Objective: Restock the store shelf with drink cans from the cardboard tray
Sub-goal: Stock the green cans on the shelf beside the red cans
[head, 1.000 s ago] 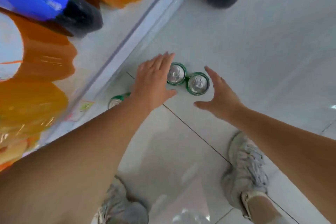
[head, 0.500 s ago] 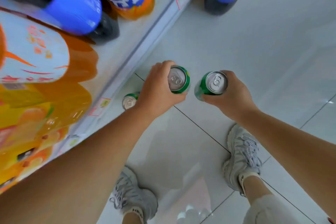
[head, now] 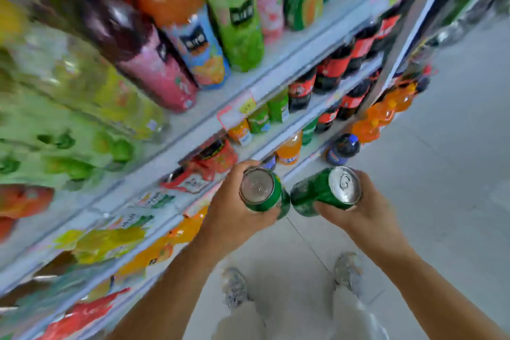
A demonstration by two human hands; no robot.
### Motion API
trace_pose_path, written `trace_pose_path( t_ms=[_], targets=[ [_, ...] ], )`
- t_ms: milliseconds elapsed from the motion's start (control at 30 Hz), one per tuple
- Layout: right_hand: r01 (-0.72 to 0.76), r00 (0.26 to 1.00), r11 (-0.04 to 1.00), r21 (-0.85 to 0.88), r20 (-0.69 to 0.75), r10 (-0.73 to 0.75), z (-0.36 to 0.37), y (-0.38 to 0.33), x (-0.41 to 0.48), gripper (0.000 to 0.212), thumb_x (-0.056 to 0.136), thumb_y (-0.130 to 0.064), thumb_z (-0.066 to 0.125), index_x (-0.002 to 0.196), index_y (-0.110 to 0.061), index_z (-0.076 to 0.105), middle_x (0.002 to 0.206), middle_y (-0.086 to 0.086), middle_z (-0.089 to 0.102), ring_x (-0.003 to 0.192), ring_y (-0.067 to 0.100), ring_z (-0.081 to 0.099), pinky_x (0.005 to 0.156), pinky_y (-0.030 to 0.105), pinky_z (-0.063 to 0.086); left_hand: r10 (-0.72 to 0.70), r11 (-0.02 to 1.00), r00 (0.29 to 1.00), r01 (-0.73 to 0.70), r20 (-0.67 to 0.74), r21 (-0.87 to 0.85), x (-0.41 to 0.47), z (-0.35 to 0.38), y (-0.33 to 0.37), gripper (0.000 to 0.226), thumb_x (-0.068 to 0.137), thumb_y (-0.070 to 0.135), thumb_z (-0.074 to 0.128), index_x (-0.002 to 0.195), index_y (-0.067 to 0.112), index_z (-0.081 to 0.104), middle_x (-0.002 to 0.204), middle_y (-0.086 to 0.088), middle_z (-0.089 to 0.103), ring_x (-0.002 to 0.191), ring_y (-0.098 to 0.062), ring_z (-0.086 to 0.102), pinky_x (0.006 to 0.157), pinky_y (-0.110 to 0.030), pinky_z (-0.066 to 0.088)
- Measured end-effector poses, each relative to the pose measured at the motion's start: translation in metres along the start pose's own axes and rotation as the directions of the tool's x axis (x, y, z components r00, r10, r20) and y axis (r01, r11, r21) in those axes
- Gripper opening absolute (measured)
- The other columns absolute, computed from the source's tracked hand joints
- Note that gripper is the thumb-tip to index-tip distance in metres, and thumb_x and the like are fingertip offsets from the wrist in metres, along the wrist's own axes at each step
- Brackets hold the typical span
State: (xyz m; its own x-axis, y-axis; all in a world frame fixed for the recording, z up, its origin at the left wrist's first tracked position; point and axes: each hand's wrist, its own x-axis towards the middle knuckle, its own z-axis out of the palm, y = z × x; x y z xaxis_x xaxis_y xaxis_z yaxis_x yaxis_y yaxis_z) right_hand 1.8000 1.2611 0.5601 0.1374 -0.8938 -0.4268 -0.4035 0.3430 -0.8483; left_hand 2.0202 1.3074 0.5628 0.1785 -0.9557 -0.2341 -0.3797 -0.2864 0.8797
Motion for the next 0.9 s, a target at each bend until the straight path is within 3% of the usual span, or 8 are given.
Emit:
trace_pose_path(
  t_ms=[100, 167, 300, 367, 500, 600, 733, 900],
  targets=[
    [0.137, 0.988, 0.987, 0.082, 0.064, -0.142, 0.004, -0.085, -0.044, 0.050, 0.070, -0.011, 0.084, 0.106, -0.033, 0.058, 0.090, -0.031, 0.066, 0.079, -0.016, 0.060, 0.064, 0.003, 0.042, 0.053, 0.992, 0.978, -0.075, -0.204, -0.103, -0.047, -0.057, 0.065, 0.071, 0.060, 0.015, 0.088, 0.118, 0.029, 0.050, 0.107, 0.030, 0.061, 0.100, 0.010, 0.059, 0.084, -0.008, 0.042],
    [0.241, 0.963, 0.967, 0.089, 0.105, -0.249, 0.012, -0.134, -0.069, 0.054, 0.065, -0.019, 0.087, 0.110, -0.029, 0.058, 0.095, -0.027, 0.067, 0.085, -0.012, 0.061, 0.068, 0.003, 0.043, 0.061, 0.974, 0.938, -0.131, -0.342, -0.185, -0.078, -0.088, 0.096, 0.069, 0.055, 0.032, 0.084, 0.116, 0.030, 0.051, 0.107, 0.028, 0.063, 0.098, 0.006, 0.062, 0.083, -0.010, 0.044],
    [0.384, 0.891, 0.913, 0.142, 0.202, -0.406, 0.037, -0.213, -0.106, 0.058, 0.052, -0.044, 0.082, 0.106, -0.037, 0.062, 0.103, -0.009, 0.071, 0.097, 0.012, 0.068, 0.079, 0.028, 0.055, 0.087, 0.923, 0.829, -0.276, -0.553, -0.268, -0.134, -0.144, 0.137, 0.060, 0.050, 0.042, 0.079, 0.106, 0.045, 0.059, 0.103, 0.019, 0.069, 0.095, -0.002, 0.065, 0.080, -0.018, 0.051],
    [0.471, 0.833, 0.869, 0.149, 0.250, -0.494, 0.051, -0.249, -0.123, 0.057, 0.055, -0.045, 0.085, 0.106, -0.038, 0.062, 0.103, -0.009, 0.071, 0.097, 0.012, 0.067, 0.084, 0.036, 0.053, 0.102, 0.911, 0.765, -0.328, -0.636, -0.249, -0.158, -0.173, 0.152, 0.058, 0.049, 0.043, 0.078, 0.100, 0.060, 0.058, 0.104, 0.024, 0.068, 0.095, 0.002, 0.065, 0.079, -0.015, 0.051],
    [0.582, 0.728, 0.790, 0.191, 0.309, -0.612, 0.082, -0.309, -0.149, 0.046, 0.068, -0.022, 0.084, 0.103, -0.039, 0.059, 0.095, -0.013, 0.070, 0.085, 0.001, 0.066, 0.068, 0.016, 0.051, 0.095, 0.890, 0.656, -0.392, -0.749, -0.232, -0.195, -0.222, 0.159, 0.071, 0.052, 0.045, 0.080, 0.119, 0.044, 0.056, 0.111, 0.017, 0.068, 0.104, -0.006, 0.066, 0.081, -0.020, 0.053],
    [0.658, 0.665, 0.726, 0.198, 0.299, -0.685, 0.109, -0.343, -0.163, 0.046, 0.068, -0.020, 0.082, 0.104, -0.038, 0.058, 0.095, -0.013, 0.069, 0.082, -0.001, 0.065, 0.066, 0.015, 0.052, 0.107, 0.883, 0.582, -0.428, -0.806, -0.193, -0.215, -0.252, 0.166, 0.075, 0.056, 0.044, 0.079, 0.126, 0.031, 0.056, 0.111, 0.011, 0.069, 0.100, -0.008, 0.067, 0.078, -0.021, 0.055],
    [0.731, 0.598, 0.650, 0.210, 0.262, -0.757, 0.144, -0.381, -0.170, 0.049, 0.067, -0.026, 0.083, 0.108, -0.036, 0.057, 0.101, -0.017, 0.066, 0.093, -0.004, 0.062, 0.078, 0.014, 0.050, 0.119, 0.887, 0.522, -0.437, -0.845, -0.145, -0.226, -0.285, 0.168, 0.069, 0.064, 0.040, 0.079, 0.128, 0.029, 0.057, 0.111, 0.009, 0.070, 0.100, -0.011, 0.068, 0.078, -0.026, 0.058],
    [0.760, 0.593, 0.633, 0.149, 0.240, -0.769, 0.186, -0.412, -0.154, 0.057, 0.063, -0.036, 0.085, 0.113, -0.027, 0.058, 0.104, -0.014, 0.065, 0.096, 0.001, 0.061, 0.082, 0.022, 0.048, 0.081, 0.877, 0.511, -0.445, -0.856, -0.183, -0.219, -0.314, 0.155, 0.058, 0.070, 0.029, 0.078, 0.124, 0.030, 0.059, 0.107, 0.008, 0.072, 0.098, -0.012, 0.069, 0.077, -0.027, 0.058]
  ],
)
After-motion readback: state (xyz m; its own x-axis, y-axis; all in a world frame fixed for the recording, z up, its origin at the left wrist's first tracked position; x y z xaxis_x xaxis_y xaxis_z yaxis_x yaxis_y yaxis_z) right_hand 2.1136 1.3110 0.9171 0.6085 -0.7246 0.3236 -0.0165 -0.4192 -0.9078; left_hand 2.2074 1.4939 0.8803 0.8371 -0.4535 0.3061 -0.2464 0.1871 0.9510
